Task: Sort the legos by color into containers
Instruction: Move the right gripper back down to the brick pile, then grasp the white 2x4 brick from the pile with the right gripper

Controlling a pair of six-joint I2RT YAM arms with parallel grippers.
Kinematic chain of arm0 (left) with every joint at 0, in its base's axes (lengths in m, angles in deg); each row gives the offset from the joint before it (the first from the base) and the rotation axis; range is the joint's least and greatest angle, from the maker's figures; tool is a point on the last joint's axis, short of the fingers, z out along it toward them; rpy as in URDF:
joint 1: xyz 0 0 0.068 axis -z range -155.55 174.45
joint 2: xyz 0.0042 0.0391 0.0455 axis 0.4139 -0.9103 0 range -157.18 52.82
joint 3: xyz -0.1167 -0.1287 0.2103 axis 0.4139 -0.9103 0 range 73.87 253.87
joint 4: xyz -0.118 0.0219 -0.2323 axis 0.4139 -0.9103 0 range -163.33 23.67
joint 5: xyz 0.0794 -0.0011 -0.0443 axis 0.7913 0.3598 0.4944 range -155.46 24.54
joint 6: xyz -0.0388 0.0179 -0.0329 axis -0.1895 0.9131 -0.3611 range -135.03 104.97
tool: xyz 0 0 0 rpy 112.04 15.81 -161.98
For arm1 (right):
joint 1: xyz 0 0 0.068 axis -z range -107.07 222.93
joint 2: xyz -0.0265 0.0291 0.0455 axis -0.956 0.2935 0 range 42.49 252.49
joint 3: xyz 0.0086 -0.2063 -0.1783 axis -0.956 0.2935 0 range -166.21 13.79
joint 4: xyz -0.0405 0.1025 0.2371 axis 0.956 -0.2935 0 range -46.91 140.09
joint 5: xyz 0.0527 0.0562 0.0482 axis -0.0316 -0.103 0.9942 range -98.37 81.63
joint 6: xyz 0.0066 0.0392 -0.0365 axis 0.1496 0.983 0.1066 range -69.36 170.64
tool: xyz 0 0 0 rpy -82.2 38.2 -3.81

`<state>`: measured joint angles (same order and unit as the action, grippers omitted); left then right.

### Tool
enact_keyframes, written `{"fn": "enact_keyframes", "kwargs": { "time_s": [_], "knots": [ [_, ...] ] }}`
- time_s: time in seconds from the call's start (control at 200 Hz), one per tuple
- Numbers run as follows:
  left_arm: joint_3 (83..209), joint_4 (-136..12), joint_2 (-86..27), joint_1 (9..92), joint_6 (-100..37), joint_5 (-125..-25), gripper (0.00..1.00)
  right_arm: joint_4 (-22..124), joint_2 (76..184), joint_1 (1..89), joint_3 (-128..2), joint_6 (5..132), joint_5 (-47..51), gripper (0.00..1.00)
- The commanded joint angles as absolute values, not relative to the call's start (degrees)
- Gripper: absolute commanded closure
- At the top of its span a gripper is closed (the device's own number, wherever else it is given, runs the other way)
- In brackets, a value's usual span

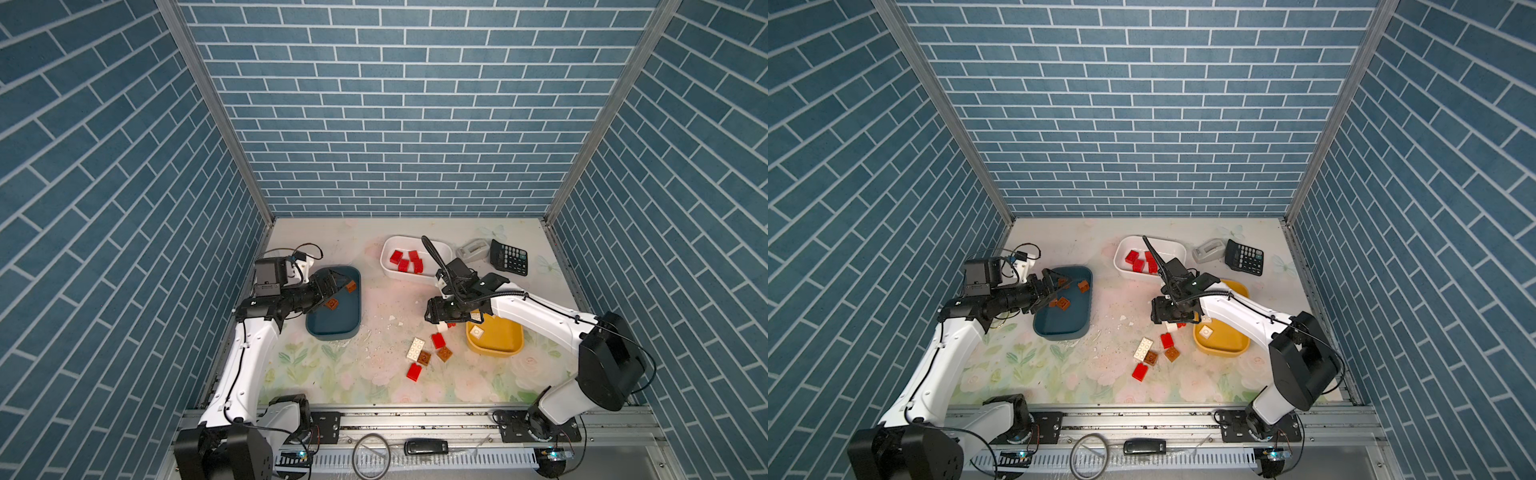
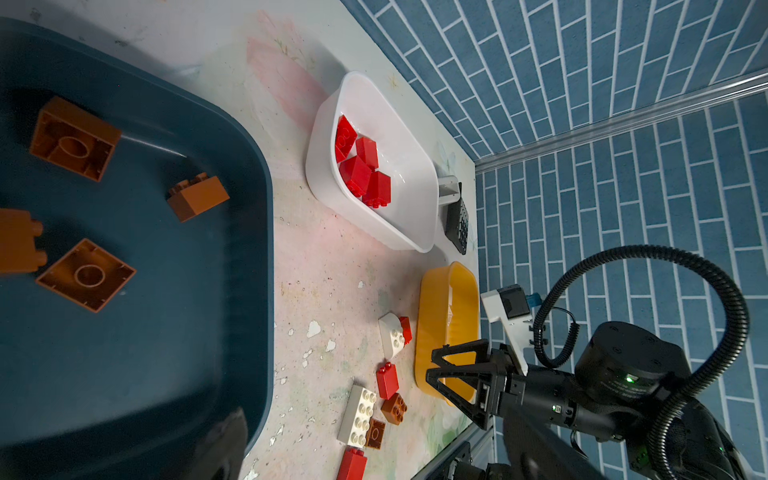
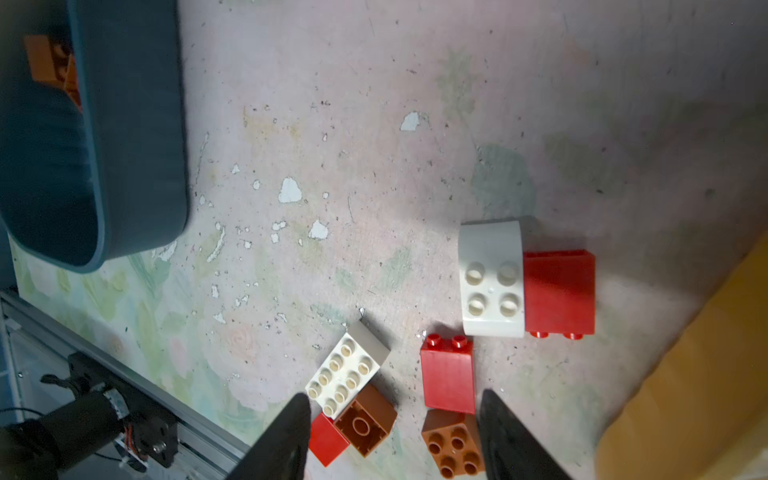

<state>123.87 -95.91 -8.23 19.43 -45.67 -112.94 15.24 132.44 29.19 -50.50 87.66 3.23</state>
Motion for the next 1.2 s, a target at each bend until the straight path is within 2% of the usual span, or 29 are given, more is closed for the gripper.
{"fn": "enact_keyframes", "kwargs": {
  "time_s": [0.0, 0.195, 0.42, 0.695, 1.055, 1.195],
  "knots": [
    [123.2, -96.0, -8.6, 19.2, -44.4, -113.4, 0.02, 17.7, 133.7, 27.1, -51.8, 100.3, 1.1, 0.35],
    [123.8, -97.2, -10.5, 19.3, -43.1, -113.5, 0.03, 11.1, 137.1, 19.4, -54.8, 116.4, -6.7, 0.34],
    [123.8, -98.5, -9.5, 19.3, -43.2, -113.0, 0.03, 6.1, 140.9, 16.8, -56.7, 123.4, -9.9, 0.32],
    [122.3, -98.6, -9.1, 19.4, -43.8, -111.9, 0.03, 10.1, 144.6, 15.5, -56.4, 125.6, -7.2, 0.33],
    [120.9, -97.6, -7.4, 20.0, -44.4, -111.9, 0.03, 9.4, 149.4, 11.9, -57.5, 127.1, -8.5, 0.37],
    [120.7, -98.0, -7.2, 20.1, -43.9, -112.3, 0.03, 10.2, 150.5, 10.4, -57.7, 127.3, -9.2, 0.43]
  ]
}}
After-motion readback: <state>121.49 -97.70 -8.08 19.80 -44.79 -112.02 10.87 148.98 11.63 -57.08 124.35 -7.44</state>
